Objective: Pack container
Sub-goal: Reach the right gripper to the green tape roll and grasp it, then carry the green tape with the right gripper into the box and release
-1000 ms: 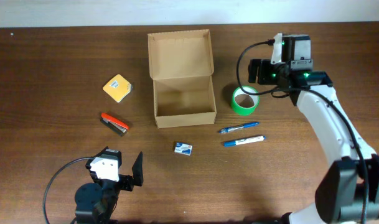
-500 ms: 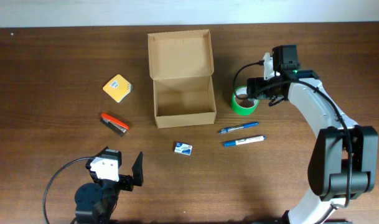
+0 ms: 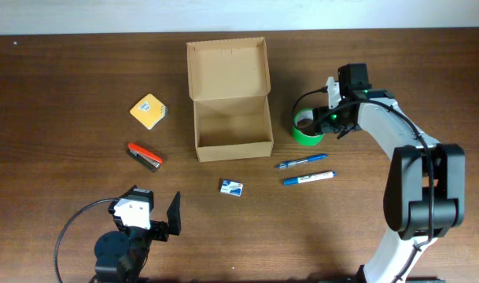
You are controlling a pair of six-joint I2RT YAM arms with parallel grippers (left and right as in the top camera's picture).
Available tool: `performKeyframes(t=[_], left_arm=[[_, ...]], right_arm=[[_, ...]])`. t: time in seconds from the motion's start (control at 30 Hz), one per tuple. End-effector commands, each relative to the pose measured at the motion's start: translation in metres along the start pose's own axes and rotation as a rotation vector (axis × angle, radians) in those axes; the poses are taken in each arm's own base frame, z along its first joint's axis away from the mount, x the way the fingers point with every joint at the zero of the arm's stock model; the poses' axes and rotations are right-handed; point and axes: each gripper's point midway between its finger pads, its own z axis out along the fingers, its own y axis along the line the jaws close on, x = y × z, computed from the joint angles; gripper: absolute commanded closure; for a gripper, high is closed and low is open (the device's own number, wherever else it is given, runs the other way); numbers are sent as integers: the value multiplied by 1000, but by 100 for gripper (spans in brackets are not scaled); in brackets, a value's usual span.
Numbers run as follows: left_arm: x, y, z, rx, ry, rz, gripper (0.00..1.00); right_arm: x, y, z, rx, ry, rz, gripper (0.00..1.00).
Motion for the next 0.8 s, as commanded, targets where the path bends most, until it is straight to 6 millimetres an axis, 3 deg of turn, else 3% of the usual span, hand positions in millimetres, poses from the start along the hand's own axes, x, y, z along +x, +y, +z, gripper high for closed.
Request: performKeyframes(t=[0.0,0.37,0.57,0.77], left_arm=[[1,0,1,-2,-4,16,0],[1,0,1,-2,-4,16,0],[1,0,1,-2,-4,16,0],[1,0,1,-2,-4,16,0]], right_arm=[[-4,-5,2,11,-7,6,37],[-9,-5,4,12,-27,5,96],[-16,2,-4,-26,-40,12,96],[-48,8,-46,-47,-89,27,96]])
